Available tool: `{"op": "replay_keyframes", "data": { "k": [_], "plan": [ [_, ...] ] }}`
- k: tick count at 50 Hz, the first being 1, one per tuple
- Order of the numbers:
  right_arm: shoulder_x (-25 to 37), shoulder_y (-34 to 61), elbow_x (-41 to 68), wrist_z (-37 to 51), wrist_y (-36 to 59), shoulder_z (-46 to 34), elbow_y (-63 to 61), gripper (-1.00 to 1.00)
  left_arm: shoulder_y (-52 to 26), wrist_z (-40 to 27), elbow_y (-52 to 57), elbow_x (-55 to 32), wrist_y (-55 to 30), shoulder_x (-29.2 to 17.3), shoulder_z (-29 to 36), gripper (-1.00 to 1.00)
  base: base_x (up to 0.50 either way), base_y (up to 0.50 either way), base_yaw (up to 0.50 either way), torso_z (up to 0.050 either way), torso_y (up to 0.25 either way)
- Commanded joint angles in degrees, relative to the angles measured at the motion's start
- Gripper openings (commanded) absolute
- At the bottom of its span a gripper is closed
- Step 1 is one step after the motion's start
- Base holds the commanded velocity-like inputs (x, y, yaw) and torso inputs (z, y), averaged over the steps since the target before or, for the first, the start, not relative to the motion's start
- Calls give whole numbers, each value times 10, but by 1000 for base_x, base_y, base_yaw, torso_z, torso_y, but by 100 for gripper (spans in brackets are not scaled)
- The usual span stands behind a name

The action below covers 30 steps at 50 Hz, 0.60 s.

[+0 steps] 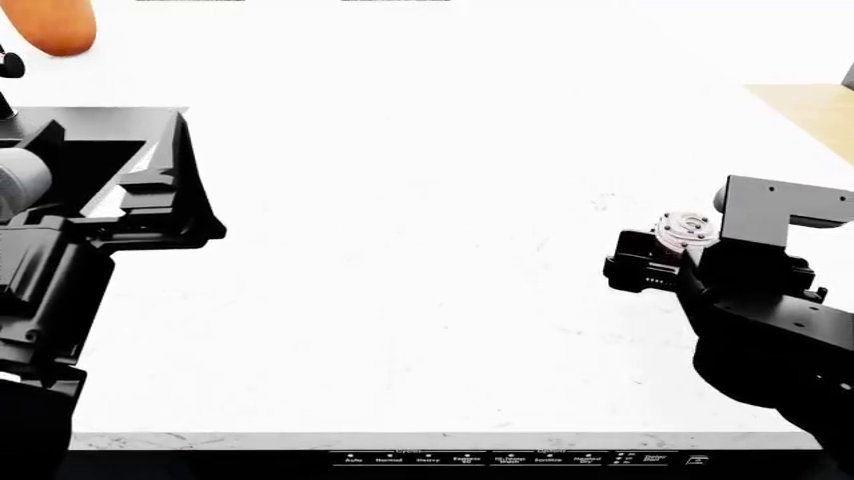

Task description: Pick up the bowl with donut and place it on the tray. Pick up the cupcake and place it on the tray.

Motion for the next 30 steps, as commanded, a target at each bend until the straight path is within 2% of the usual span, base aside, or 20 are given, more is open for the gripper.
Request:
{"op": "replay_keyframes", "data": {
  "k": [1,15,30],
  "plan": [
    [-1,1,-6,-5,-2,-2,6,-100,-5,1,-5,3,1,2,7,100,0,0,0,0,0],
    [11,3,3,11,3,3,-21,-100,6,5,-5,4,10,2,1,100,0,0,0,0,0],
    [74,-19,97,107,6,56,-217,-100,12,7,-1,20,16,-3,4,100,0,0,0,0,0]
  ]
}}
